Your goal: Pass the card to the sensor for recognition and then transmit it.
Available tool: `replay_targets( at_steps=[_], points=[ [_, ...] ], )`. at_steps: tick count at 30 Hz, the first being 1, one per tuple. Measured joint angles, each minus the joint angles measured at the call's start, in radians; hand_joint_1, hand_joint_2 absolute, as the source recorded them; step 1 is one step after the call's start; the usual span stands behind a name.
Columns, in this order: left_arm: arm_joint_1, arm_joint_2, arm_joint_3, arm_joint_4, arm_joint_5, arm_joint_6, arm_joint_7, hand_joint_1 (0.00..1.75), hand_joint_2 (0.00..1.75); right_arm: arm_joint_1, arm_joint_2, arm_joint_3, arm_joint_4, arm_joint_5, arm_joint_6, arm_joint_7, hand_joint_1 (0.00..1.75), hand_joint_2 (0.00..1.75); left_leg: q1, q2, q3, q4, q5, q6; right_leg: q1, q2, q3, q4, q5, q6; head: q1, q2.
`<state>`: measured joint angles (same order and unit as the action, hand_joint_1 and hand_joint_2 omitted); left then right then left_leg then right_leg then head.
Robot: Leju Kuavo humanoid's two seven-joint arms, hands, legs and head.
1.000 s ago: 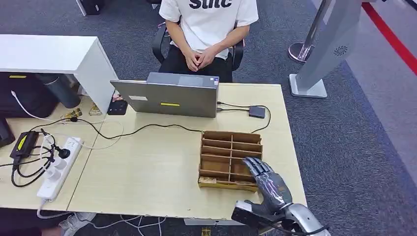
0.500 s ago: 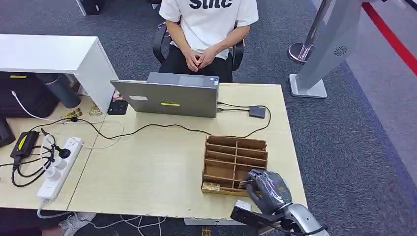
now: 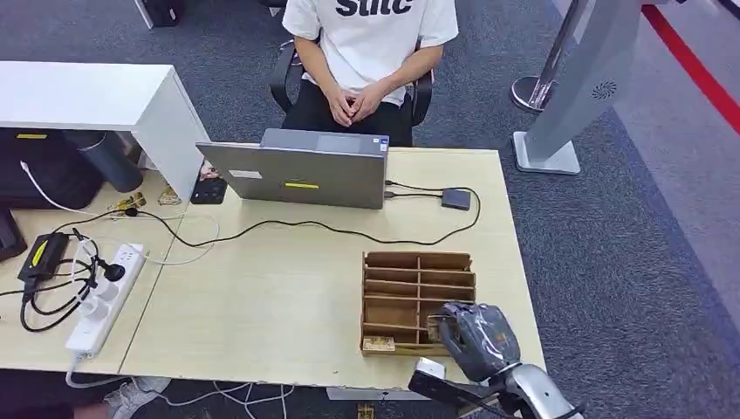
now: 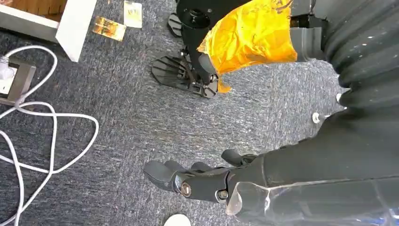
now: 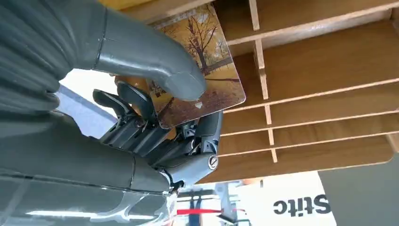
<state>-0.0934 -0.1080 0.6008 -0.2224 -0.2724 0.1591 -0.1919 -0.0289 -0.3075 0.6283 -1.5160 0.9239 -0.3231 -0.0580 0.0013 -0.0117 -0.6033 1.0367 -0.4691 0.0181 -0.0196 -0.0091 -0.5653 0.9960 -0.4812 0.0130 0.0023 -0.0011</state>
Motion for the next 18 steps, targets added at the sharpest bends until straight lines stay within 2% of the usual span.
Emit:
replay_targets(
  at_steps=[6, 14, 18],
  points=[
    [-0.001, -0.004, 0.0, 0.0, -0.007, 0.005, 0.0, 0.0, 1.75, 0.002, 0.006, -0.01, -0.008, 0.019, -0.024, -0.01, 1.75, 1.75, 0.0, 0.0, 0.0, 0.0, 0.0, 0.0, 0.0, 0.0, 0.0, 0.0, 0.0, 0.0, 0.0, 0.0],
    [-0.002, -0.005, 0.0, 0.0, -0.015, 0.006, -0.006, 0.0, 1.75, -0.038, 0.007, -0.055, -0.068, 0.089, -0.13, -0.029, 1.75, 1.75, 0.0, 0.0, 0.0, 0.0, 0.0, 0.0, 0.0, 0.0, 0.0, 0.0, 0.0, 0.0, 0.0, 0.0],
    [-0.002, -0.007, -0.001, -0.003, -0.016, 0.006, -0.006, 0.0, 1.75, -0.072, 0.008, -0.087, -0.098, 0.095, -0.151, -0.031, 1.75, 1.75, 0.0, 0.0, 0.0, 0.0, 0.0, 0.0, 0.0, 0.0, 0.001, 0.0, 0.0, 0.0, 0.0, 0.0]
  ],
)
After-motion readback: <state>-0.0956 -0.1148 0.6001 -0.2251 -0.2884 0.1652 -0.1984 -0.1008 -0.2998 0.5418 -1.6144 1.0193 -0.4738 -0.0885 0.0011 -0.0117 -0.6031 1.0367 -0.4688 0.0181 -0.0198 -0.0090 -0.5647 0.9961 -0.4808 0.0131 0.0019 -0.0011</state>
